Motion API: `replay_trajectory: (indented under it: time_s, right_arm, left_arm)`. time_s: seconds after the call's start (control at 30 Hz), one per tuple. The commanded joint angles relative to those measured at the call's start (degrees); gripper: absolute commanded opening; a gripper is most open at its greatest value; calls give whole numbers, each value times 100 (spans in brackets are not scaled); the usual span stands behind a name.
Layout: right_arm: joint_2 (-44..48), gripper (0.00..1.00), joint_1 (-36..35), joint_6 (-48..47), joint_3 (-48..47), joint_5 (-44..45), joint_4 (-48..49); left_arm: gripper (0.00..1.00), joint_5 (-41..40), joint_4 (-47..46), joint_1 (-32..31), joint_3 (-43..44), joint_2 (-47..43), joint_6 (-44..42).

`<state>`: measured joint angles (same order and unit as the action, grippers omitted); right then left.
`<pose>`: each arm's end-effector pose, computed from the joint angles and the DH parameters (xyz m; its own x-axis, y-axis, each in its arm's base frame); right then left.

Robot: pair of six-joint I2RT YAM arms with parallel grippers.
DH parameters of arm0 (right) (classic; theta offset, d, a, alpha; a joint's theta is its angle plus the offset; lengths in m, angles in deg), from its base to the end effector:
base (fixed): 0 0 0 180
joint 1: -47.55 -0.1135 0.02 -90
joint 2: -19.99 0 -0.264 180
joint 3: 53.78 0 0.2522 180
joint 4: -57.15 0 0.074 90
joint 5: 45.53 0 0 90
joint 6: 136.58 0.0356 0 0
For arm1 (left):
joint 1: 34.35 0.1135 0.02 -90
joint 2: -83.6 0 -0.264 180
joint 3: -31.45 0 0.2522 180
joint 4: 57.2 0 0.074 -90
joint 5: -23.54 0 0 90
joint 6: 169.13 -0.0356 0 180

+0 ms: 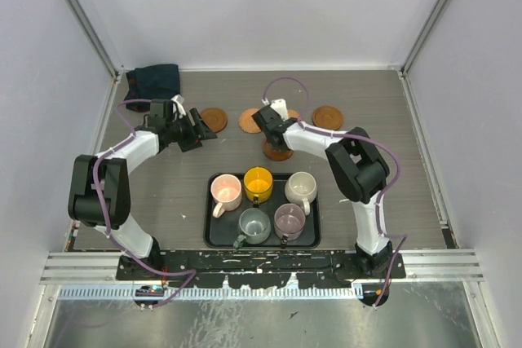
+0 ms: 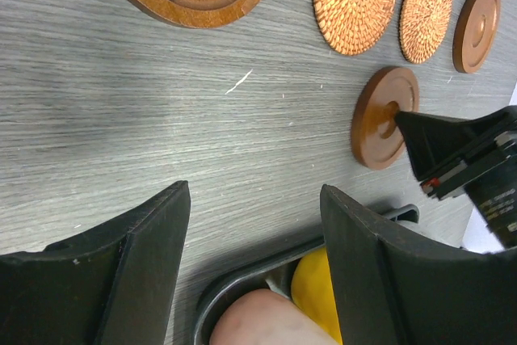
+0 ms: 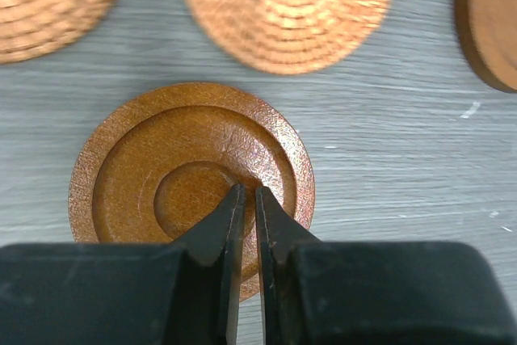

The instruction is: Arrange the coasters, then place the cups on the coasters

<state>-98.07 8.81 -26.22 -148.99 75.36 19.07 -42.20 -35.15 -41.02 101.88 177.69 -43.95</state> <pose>0.3448 0.2532 0.1572 -0.7583 -0.2256 -0.6116 -0.0839 0.9642 -0.2516 0.3401 -0.0545 0.1994 -0.8063 -0.4346 -0.4013 -0.0902 0.7608 -0.6427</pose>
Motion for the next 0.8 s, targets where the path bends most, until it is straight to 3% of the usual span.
replay_trajectory:
  time_s: [0.0,0.77]
  right_arm:
    - [14,15,607,257,554,57,-768]
    - [836,15,3024,568,1377,334,-682]
  left_arm:
    - [67,53,-324,0,113,6,28]
    - [67,10,-275,-1,302,155,-29]
